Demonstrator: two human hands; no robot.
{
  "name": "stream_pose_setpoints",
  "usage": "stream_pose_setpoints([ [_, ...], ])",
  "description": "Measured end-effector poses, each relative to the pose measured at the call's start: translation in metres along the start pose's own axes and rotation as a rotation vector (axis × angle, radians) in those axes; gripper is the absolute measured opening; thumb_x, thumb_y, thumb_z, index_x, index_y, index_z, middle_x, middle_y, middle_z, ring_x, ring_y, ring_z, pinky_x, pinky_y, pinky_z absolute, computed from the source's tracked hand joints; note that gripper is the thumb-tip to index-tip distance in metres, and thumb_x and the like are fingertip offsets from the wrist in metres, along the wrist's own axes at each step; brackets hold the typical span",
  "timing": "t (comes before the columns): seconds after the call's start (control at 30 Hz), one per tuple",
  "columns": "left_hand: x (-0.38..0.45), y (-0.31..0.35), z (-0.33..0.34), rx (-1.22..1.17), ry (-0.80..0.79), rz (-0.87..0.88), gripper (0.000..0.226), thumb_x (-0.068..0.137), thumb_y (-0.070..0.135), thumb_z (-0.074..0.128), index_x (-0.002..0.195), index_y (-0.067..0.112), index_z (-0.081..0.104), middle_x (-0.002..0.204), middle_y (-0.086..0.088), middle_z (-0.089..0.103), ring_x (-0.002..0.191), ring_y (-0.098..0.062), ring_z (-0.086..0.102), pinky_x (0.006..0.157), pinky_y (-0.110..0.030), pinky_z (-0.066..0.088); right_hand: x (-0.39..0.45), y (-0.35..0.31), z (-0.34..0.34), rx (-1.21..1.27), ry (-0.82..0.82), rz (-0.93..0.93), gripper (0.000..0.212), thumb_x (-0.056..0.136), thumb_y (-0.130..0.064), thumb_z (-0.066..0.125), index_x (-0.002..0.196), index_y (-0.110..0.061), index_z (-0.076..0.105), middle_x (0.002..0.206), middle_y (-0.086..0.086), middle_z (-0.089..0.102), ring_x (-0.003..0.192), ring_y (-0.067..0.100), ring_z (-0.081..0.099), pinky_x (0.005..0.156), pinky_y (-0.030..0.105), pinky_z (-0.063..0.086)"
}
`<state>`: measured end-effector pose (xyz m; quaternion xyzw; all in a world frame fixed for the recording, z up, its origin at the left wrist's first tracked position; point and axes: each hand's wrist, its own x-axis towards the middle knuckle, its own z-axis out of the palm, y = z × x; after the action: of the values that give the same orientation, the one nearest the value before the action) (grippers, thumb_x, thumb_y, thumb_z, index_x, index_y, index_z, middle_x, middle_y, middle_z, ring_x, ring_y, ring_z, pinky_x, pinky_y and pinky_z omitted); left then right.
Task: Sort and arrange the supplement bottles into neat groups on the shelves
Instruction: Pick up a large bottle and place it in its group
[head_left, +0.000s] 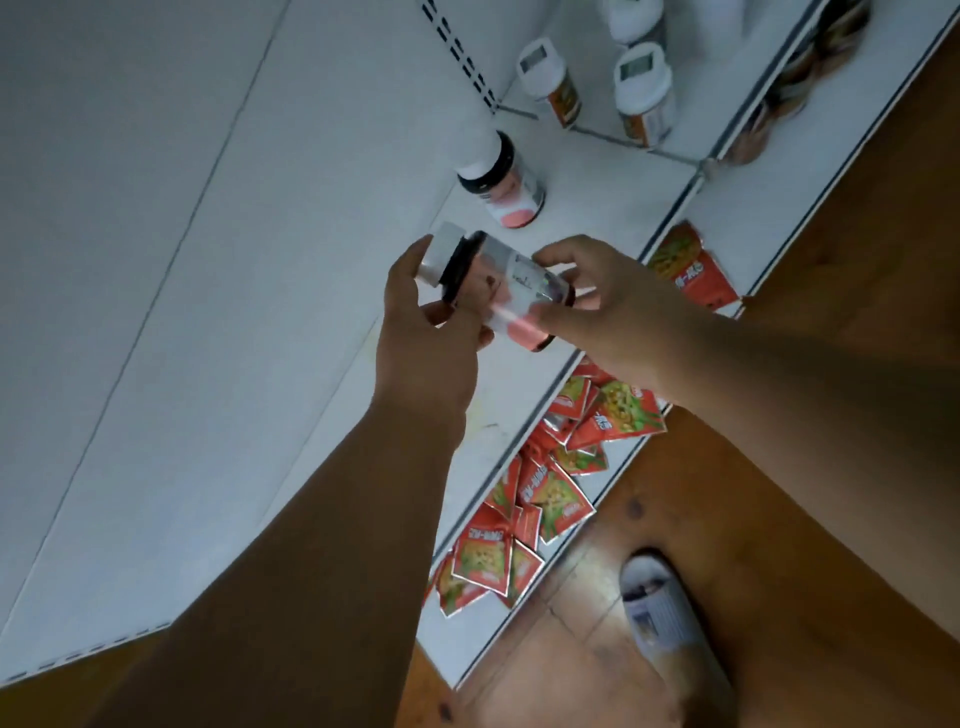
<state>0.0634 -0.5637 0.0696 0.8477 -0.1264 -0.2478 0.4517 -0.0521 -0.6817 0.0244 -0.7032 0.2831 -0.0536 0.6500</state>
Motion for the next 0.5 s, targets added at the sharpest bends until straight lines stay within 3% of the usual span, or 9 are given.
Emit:
stream_pose_setpoints([
  [0.1,-0.052,0.050,0.013,0.005,-0.080,0.003,0.051,0.093,0.032,0.068,0.137,0.042,0.046,0.109,-0.003,0.073,0.092,-0.016,0.074,0.092,-0.046,0.057,-0.053,-0.032,-0.052,0.040,-0.009,0.040,0.041,0.085,-0.039,0.071,0.121,-0.040,0.052,0.108,-0.014,0.064,0.090,0.004,0.067,0.077,0.037,0.059],
  [0.2,-0.105,0.113,0.023,-0.021,-0.172,0.007,0.056,0.087,0.028,0.066,0.136,0.047,0.046,0.110,-0.006,0.070,0.095,-0.015,0.072,0.092,-0.042,0.057,-0.107,-0.077,-0.112,0.113,-0.028,0.066,0.037,0.078,-0.045,0.073,0.111,-0.041,0.060,0.107,-0.005,0.069,0.095,0.011,0.069,0.086,0.048,0.057],
  [0.33,-0.173,0.201,0.033,-0.105,-0.197,0.045,0.062,0.088,0.018,0.068,0.136,0.050,0.045,0.114,-0.012,0.066,0.102,-0.022,0.071,0.093,-0.045,0.056,-0.167,-0.148,-0.187,0.114,-0.046,0.068,0.047,0.061,-0.057,0.070,0.107,-0.047,0.062,0.106,-0.003,0.070,0.096,0.014,0.069,0.091,0.044,0.055],
  [0.43,-0.213,0.251,0.039,-0.158,-0.211,0.106,0.068,0.092,0.003,0.066,0.139,0.047,0.042,0.116,-0.010,0.066,0.101,-0.021,0.070,0.089,-0.040,0.058,-0.197,-0.195,-0.234,0.144,-0.072,0.049,0.028,0.083,-0.033,0.074,0.108,-0.035,0.064,0.105,0.004,0.072,0.090,0.014,0.072,0.077,0.031,0.059],
  [0.5,-0.229,0.280,0.041,-0.180,-0.232,0.128,0.073,0.091,0.000,0.065,0.137,0.051,0.041,0.117,-0.002,0.066,0.099,-0.015,0.070,0.082,-0.031,0.058,-0.209,-0.219,-0.260,0.165,-0.096,0.054,0.019,0.093,-0.017,0.065,0.108,-0.029,0.065,0.102,0.006,0.073,0.086,0.015,0.073,0.072,0.027,0.058],
])
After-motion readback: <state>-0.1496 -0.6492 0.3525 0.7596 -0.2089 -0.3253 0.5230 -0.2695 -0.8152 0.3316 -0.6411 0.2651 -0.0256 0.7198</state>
